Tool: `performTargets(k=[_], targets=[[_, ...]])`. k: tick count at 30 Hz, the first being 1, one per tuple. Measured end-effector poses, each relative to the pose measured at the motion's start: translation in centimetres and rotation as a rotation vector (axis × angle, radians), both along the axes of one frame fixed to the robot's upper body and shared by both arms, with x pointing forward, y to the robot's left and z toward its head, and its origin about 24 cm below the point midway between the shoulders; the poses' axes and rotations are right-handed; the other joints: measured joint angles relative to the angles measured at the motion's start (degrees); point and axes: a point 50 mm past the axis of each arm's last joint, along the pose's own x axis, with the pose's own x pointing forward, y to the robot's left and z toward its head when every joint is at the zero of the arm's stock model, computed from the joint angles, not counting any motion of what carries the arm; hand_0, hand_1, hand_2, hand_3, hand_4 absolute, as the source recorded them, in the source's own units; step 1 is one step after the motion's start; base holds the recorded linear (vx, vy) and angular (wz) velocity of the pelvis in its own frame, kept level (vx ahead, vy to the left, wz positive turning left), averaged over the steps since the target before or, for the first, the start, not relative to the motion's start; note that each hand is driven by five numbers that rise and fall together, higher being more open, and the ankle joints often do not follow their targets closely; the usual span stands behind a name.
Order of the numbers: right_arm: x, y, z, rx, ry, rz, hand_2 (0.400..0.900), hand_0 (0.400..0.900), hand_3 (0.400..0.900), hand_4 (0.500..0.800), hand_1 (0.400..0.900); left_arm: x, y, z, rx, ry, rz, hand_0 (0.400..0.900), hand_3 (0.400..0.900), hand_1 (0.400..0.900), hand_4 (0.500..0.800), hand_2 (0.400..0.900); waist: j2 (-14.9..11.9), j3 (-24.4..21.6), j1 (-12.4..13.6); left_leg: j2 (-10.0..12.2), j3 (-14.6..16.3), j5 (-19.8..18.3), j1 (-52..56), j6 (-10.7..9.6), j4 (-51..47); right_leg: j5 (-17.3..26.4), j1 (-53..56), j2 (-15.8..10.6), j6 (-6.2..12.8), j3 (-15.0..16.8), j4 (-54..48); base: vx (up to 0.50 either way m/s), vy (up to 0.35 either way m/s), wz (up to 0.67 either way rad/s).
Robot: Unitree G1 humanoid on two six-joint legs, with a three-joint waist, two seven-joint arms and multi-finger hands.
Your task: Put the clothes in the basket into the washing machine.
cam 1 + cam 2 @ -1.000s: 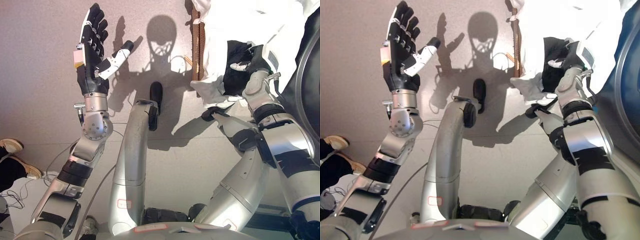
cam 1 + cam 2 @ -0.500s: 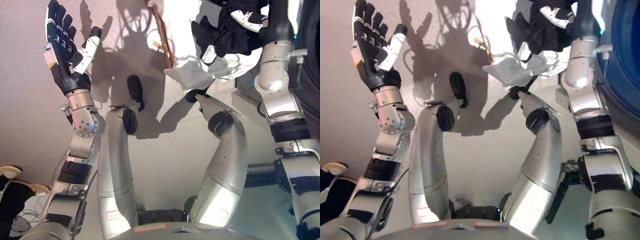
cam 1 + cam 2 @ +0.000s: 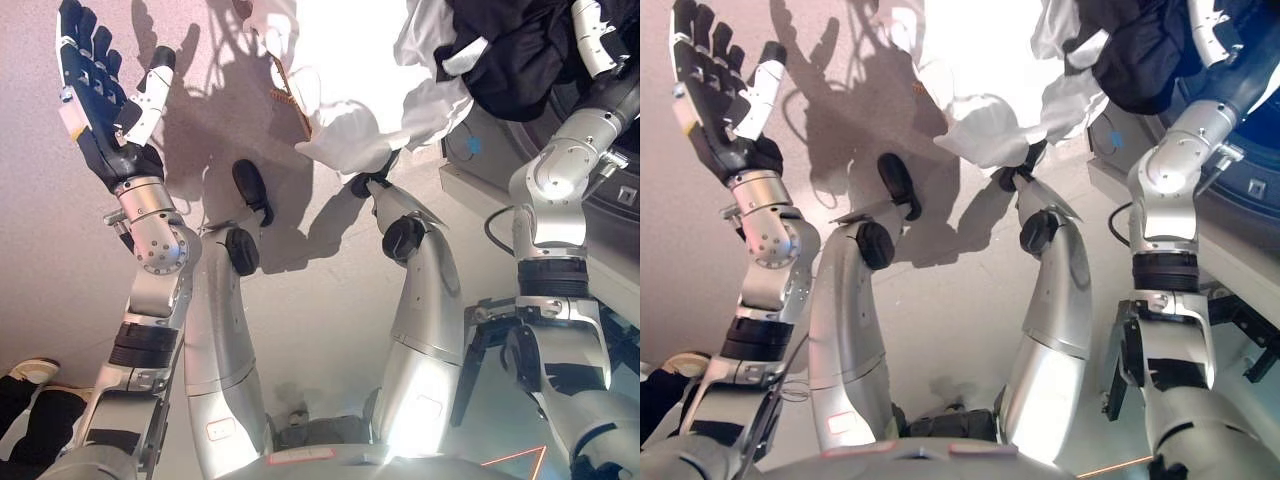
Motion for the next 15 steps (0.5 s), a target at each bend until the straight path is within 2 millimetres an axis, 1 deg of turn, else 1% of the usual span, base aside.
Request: performTargets(k=[2, 4, 5, 7, 9, 11, 13, 14, 15], targets=[[0.3, -0.1, 0.7, 0.058, -0.028, -0.048, 0.4, 0.4, 0.4, 0.5, 0.4, -0.1, 0.0, 0.0, -0.008, 0.0, 0.009, 0.9, 0.9, 0.9, 0.8, 0.9, 0.01, 0.0, 0.27, 0.01, 0.08, -0.01, 0.15, -0.05, 0.25, 0.01, -0.24, -0.14, -0.03, 0.34, 0.7, 0.02, 0.033, 0.03], [0.5, -1.0, 1.8, 0.164, -0.066, -0.126, 0.4, 0.4, 0.4, 0.5, 0.4, -0.1, -0.3, -0.3, -0.011, 0.005, 0.007, 0.9, 0.9, 0.9, 0.8, 0.9, 0.01, 0.0, 1.1, -0.04, 0.73, -0.06, 0.39, -0.1, 0.8, -0.09, -1.11, -0.69, -0.02, 1.25, 2.08, 0.01, 0.012, 0.06], [0.7, -1.5, 2.4, 0.226, -0.083, -0.169, 0.4, 0.4, 0.4, 0.5, 0.4, -0.3, -0.4, -0.4, -0.011, 0.009, 0.008, 0.9, 0.9, 0.9, 0.8, 0.9, 0.01, 0.0, 1.6, -0.05, 0.85, -0.21, 0.33, -0.11, 1.37, -0.67, -1.57, -0.85, -0.82, 1.67, 2.83, 0.01, 0.015, 0.06], [0.8, -2.7, 3.3, 0.303, -0.089, -0.254, 0.4, 0.4, 0.4, 0.5, 0.4, -0.4, -0.7, -0.7, -0.002, 0.017, 0.004, 0.9, 0.9, 0.9, 0.8, 0.9, 0.01, 0.0, 2.33, -0.07, 0.87, -0.35, 0.0, -0.09, 2.37, -1.19, -2.27, -1.13, -0.78, 2.31, 4.05, 0.0, 0.0, 0.0], [0.6, -5.7, 3.7, 0.35, -0.04, -0.379, 0.4, 0.4, 0.4, 0.5, 0.4, -0.5, -1.5, -1.0, 0.038, 0.029, -0.023, 0.9, 0.9, 0.9, 0.8, 0.9, 0.03, -0.01, 4.07, -0.15, 1.14, -0.63, -0.05, 0.11, 3.39, -1.43, -2.79, -1.77, -0.9, 2.77, 5.17, 0.0, 0.0, 0.0], [-0.2, -7.8, 3.8, 0.403, -0.029, -0.456, 0.4, 0.4, 0.4, 0.5, 0.4, -0.7, -1.7, -1.5, 0.051, 0.04, -0.029, 0.9, 0.9, 0.9, 0.8, 0.9, 0.05, -0.02, 4.98, -0.25, 1.15, -0.69, -0.13, 0.22, 3.83, -1.42, -2.81, -1.99, -0.9, 2.92, 5.48, -0.01, -0.004, 0.02], [-1.1, -10.2, 3.6, 0.42, 0.024, -0.559, 0.4, 0.4, 0.4, 0.5, 0.4, -0.7, -2.1, -1.9, 0.077, 0.059, -0.049, 0.9, 0.9, 0.9, 0.8, 0.9, 0.1, -0.01, 5.88, -0.51, 1.37, -0.99, -0.3, 0.62, 4.61, -1.52, -3.07, -2.82, -0.75, 3.17, 6.48, -0.01, -0.025, 0.06], [-1.5, -11.1, 3.6, 0.438, 0.044, -0.591, 0.4, 0.4, 0.4, 0.5, 0.4, -0.8, -2.3, -2.1, 0.093, 0.067, -0.059, 0.9, 0.9, 0.9, 0.8, 0.9, 0.1, -0.01, 6.37, -0.64, 1.41, -1.14, -0.43, 0.78, 5.05, -1.55, -3.28, -2.92, -0.72, 3.47, 6.84, -0.03, -0.037, 0.08], [-1.8, -11.6, 3.7, 0.453, 0.047, -0.606, 0.4, 0.4, 0.4, 0.5, 0.4, -0.8, -2.3, -2.2, 0.102, 0.071, -0.062, 0.9, 0.9, 0.9, 0.8, 0.9, 0.14, -0.02, 6.63, -0.65, 1.51, -1.24, -0.58, 0.88, 5.31, -1.55, -3.48, -3.03, -0.7, 3.69, 7.05, -0.04, -0.048, 0.09]])
